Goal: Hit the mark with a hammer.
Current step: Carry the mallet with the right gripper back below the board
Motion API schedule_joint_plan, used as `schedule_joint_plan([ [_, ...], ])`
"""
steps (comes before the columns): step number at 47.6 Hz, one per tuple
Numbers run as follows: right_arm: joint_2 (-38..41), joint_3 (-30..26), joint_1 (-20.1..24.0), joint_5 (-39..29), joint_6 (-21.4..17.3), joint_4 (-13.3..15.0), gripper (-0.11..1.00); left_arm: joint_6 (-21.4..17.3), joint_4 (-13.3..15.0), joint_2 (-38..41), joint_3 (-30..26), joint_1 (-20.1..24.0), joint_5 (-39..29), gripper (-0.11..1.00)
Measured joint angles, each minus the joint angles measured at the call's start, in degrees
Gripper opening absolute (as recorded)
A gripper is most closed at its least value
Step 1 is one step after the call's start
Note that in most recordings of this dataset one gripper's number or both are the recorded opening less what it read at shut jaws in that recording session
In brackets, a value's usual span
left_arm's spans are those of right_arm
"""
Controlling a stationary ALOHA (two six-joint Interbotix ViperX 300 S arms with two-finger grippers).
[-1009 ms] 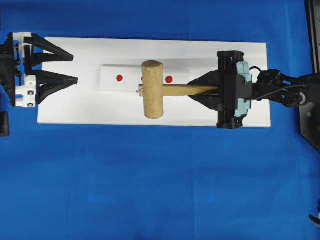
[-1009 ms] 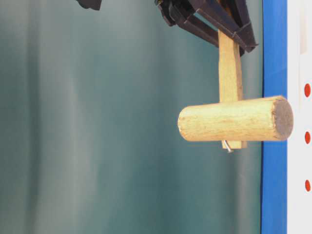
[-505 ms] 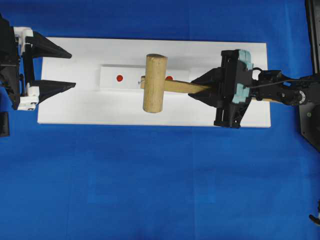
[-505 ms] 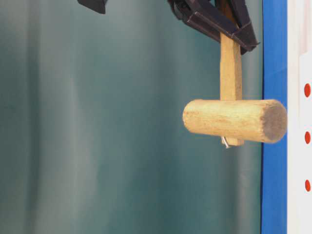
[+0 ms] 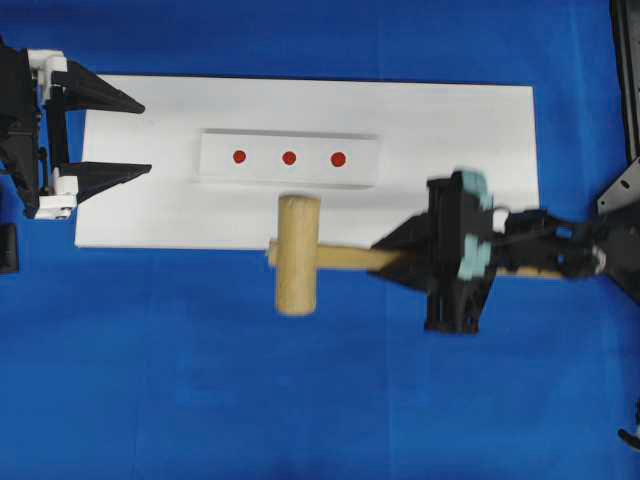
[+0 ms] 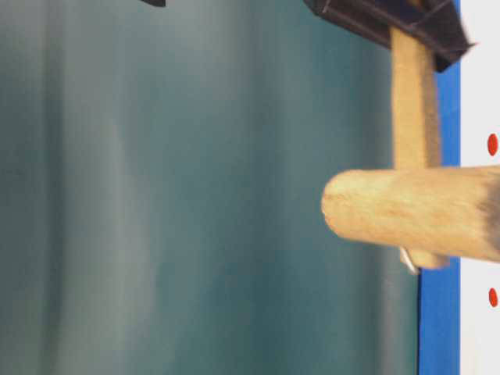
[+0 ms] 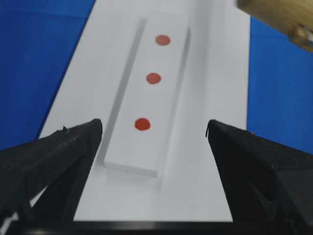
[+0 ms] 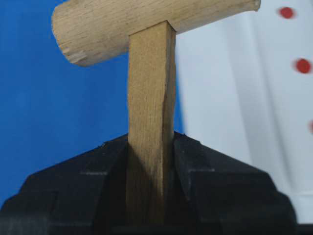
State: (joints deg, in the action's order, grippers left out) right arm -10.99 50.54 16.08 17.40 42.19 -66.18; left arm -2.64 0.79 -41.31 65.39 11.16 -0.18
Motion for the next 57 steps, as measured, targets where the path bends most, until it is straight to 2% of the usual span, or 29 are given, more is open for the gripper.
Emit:
schedule_joint_plan([
  [8, 3.0, -1.9, 5.4, 4.9, -0.1, -4.0, 0.08, 0.1, 0.0, -0.3, 0.1, 0.0, 0.0, 0.86],
  [17, 6.9, -3.9, 7.2, 6.6, -0.1, -7.2, 0.08, 0.1, 0.0, -0.3, 0.2, 0.0, 0.4, 0.86],
  [39, 16.1, -13.2, 5.4, 6.6, 1.0, -7.2, 0.08, 0.0, 0.1, 0.1, 0.2, 0.0, 2.5, 0.86],
  [57, 25.1, -20.7, 3.7, 1.1, 1.0, -7.1, 0.08, 0.1, 0.0, 0.2, 0.2, 0.0, 2.5, 0.86],
])
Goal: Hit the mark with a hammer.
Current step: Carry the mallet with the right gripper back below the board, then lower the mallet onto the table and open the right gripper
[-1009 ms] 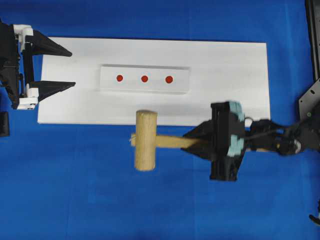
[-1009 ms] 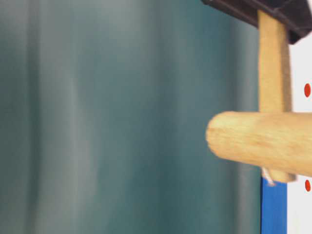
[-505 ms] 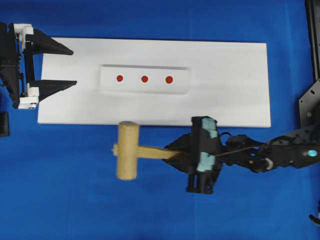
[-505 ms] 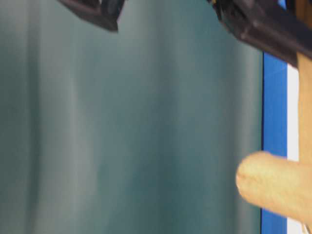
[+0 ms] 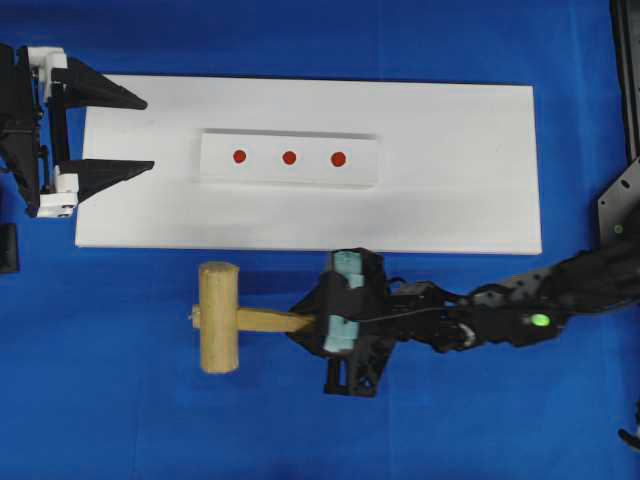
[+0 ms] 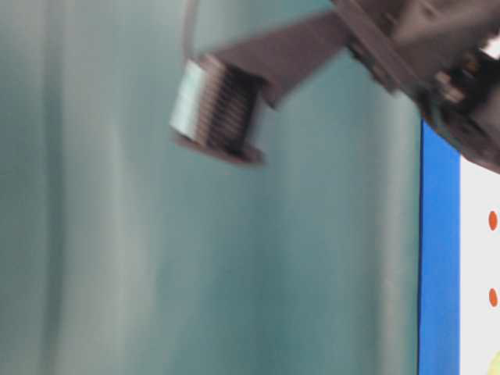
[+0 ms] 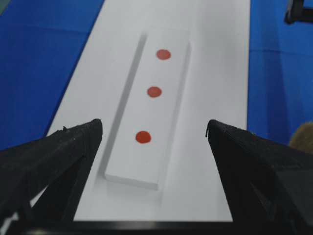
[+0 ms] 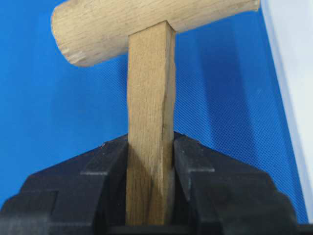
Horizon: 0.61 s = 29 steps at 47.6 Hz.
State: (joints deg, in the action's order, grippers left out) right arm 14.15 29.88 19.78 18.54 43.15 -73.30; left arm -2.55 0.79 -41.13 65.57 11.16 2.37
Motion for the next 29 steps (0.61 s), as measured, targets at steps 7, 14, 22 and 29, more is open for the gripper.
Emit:
schedule_joint_plan([
  [7, 3.1, -2.3, -1.7, -1.7, 0.0, 0.0, 0.08, 0.0, 0.1, 0.1, 0.0, 0.0, 0.0, 0.86],
  [14, 5.5, -4.5, -1.9, -3.8, 0.0, 0.0, 0.08, 0.0, 0.0, 0.1, 0.0, 0.0, 0.0, 0.86],
  [22, 7.5, -5.5, -1.9, -6.3, 0.0, 0.0, 0.08, -0.1, 0.1, 0.1, -0.1, 0.0, 0.0, 0.86],
  [29, 7.6, -5.6, -2.1, -8.3, 0.0, 0.0, 0.08, -0.1, 0.1, 0.1, 0.0, 0.0, 0.0, 0.86],
])
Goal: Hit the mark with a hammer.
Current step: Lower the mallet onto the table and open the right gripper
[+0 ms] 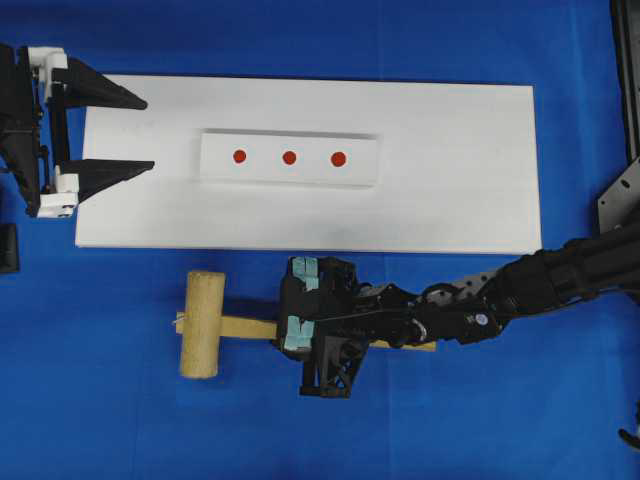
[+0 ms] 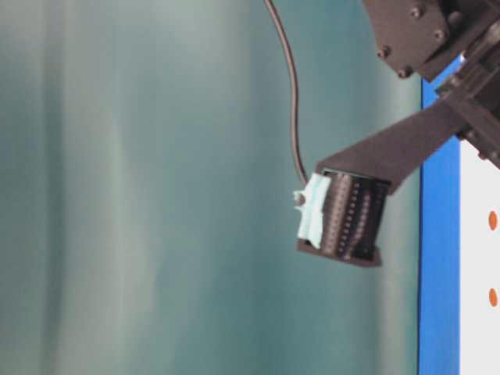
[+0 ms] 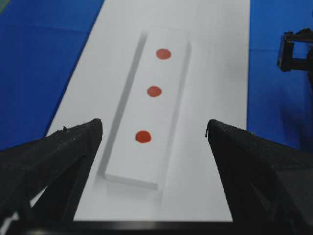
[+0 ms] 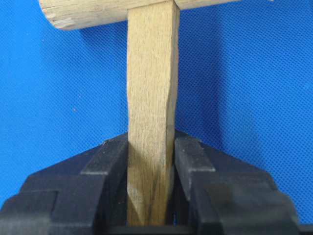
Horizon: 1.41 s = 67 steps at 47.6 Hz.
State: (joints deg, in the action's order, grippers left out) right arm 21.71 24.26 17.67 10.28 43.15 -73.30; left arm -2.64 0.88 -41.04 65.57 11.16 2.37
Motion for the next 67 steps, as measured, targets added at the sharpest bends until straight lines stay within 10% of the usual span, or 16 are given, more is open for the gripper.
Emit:
schedule_joint_plan([
  [43, 0.0, 0.1, -0.2, -2.3, -0.1, 1.1, 0.09, 0.1, 0.1, 0.0, 0.2, 0.0, 0.0, 0.86],
  [59, -1.1, 1.3, 0.7, -0.3, 0.0, 1.1, 0.89, 0.3, 0.1, 0.0, 0.1, 0.0, 0.0, 0.86],
  [67, -7.2, 5.4, -0.2, 3.3, 1.4, 1.5, 0.83, 0.5, 0.1, 0.0, 0.2, 0.0, 0.0, 0.86],
])
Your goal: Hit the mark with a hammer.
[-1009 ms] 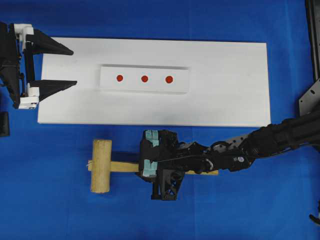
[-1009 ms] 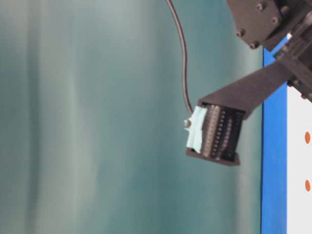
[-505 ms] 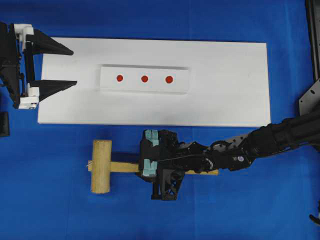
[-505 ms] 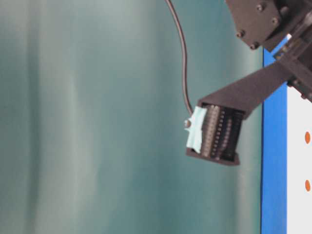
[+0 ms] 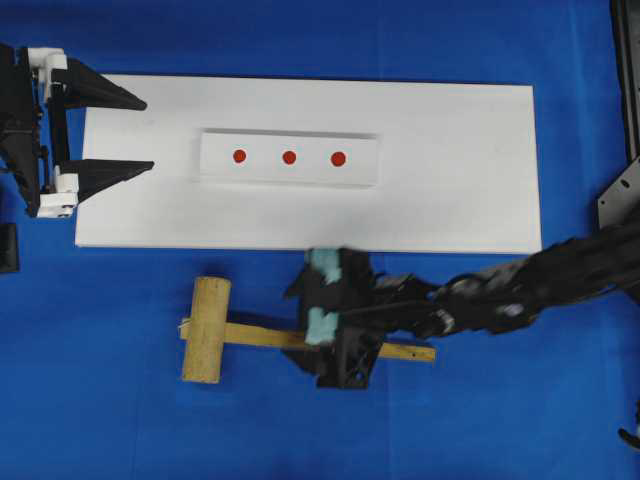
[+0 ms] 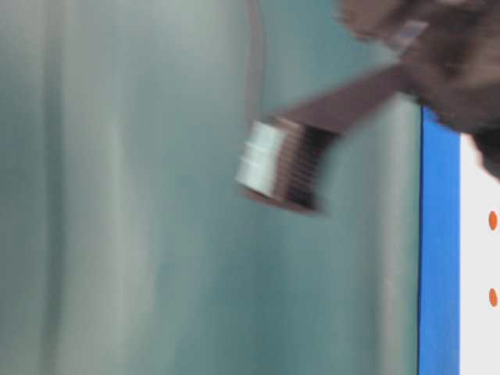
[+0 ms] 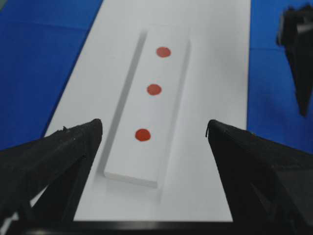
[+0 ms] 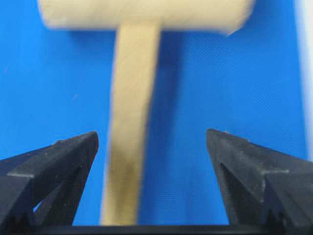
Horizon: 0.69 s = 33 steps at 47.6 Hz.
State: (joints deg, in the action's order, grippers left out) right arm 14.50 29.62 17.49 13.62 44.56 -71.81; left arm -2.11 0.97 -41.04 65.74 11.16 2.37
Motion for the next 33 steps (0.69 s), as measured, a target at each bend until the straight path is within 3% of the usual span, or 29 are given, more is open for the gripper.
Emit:
schedule_joint_plan([
  [6, -6.2, 3.3, 0.3, 2.2, 2.8, 0.1, 0.82, 0.0, 0.0, 0.0, 0.0, 0.0, 0.0, 0.86],
  [11, -13.4, 6.4, -0.3, 2.8, 7.3, 0.1, 0.83, 0.0, 0.0, 0.0, 0.0, 0.0, 0.0, 0.86],
  [20, -23.6, 10.9, -3.4, 3.2, 13.5, 0.1, 0.82, 0.0, 0.0, 0.0, 0.0, 0.0, 0.0, 0.86],
  [33, -33.7, 16.7, -7.3, 1.9, 19.4, 0.1, 0.82, 0.0, 0.0, -0.2, 0.0, -0.2, 0.0, 0.86],
])
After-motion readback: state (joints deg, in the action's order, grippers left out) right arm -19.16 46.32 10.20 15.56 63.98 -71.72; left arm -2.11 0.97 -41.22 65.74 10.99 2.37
